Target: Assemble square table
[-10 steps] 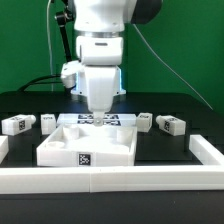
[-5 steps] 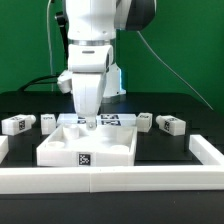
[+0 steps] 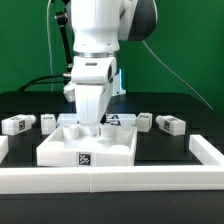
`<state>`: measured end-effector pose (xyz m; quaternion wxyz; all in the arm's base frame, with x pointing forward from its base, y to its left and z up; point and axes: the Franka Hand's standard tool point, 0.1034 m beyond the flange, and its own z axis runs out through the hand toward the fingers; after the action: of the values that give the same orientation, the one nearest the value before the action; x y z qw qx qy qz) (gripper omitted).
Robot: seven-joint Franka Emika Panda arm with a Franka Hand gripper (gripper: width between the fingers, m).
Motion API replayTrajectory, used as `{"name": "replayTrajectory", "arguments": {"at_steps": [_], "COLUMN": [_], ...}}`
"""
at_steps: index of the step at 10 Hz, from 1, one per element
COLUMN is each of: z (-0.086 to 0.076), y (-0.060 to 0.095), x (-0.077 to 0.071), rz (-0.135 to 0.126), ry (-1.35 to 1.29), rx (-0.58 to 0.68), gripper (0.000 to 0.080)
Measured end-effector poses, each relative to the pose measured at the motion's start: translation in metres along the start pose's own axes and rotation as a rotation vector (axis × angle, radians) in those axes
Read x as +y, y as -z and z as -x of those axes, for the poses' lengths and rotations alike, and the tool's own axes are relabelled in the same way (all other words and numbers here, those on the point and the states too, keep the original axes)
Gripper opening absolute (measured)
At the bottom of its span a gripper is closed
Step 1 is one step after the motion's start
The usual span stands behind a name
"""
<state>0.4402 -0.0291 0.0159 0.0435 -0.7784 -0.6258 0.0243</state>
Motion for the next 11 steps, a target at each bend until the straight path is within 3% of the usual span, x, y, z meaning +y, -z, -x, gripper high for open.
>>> {"name": "replayTrajectory", "arguments": {"at_steps": [2,3,4,5,7,11], "z": [-0.0004,-0.0001,0.0001,0.0003,0.0004,0.0003], "y": [-0.0049,-0.0063,-0.0064,-0.0067,-0.0067,-0.0057], "x": [-0.0018,-0.0023,-0.0024,-0.0026,-0.0025,-0.0011], "rz": [-0.007,-0.009,-0.01,-0.011,-0.011,-0.005], "ry": [0.001,0.001,0.0,0.0,0.0,-0.001], "rx": [0.0,0.0,0.0,0.0,0.0,0.001], "gripper": [0.0649,0.052,0.052,0.0325,0.0068,0.0063]}}
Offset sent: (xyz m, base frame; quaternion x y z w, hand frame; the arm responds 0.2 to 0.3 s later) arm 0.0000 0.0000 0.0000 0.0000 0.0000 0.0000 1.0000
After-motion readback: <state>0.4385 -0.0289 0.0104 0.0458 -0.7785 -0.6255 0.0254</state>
